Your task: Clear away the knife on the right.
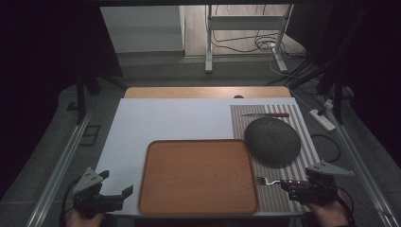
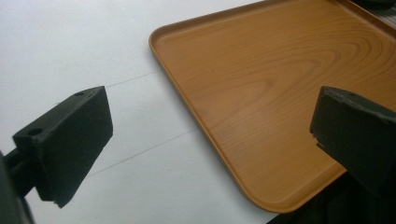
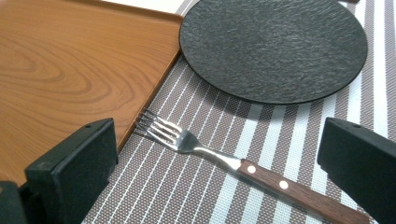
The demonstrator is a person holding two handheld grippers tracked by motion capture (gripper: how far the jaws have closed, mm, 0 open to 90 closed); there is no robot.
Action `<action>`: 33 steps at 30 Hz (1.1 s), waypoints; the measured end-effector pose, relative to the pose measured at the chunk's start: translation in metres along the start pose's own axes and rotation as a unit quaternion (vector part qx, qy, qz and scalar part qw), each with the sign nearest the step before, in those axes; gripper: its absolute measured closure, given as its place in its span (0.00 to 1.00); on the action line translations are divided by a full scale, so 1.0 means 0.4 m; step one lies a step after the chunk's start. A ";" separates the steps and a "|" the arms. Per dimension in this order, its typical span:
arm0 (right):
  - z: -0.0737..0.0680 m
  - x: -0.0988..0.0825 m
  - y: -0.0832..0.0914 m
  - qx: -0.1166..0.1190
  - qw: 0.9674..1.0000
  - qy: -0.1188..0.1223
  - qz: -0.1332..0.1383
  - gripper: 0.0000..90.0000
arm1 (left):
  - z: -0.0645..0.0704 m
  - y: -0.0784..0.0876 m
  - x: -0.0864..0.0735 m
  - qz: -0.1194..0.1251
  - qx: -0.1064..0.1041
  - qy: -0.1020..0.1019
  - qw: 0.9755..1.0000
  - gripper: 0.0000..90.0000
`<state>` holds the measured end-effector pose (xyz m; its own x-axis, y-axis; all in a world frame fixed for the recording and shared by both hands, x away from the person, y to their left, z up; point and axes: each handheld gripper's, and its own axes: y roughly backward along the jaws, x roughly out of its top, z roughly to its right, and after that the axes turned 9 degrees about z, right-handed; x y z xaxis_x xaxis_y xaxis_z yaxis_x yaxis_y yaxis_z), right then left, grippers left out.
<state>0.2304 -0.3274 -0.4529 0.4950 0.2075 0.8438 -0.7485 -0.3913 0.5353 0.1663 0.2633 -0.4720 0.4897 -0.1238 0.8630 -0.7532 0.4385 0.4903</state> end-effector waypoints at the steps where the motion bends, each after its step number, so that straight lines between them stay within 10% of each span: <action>1: 0.000 0.000 -0.001 0.002 1.000 0.000 -0.003 0.00 | 0.000 -0.002 0.001 -0.004 0.000 -0.001 1.000 0.00; 33: -0.012 0.016 -0.014 0.019 0.999 0.024 -0.009 0.00 | -0.006 -0.001 -0.003 -0.012 -0.004 0.011 1.000 0.01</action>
<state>0.2358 -0.3196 -0.4506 0.4862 0.2571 0.8352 -0.7214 -0.4214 0.5496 0.1672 0.2652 -0.4736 0.5171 -0.1153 0.8481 -0.7372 0.4434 0.5097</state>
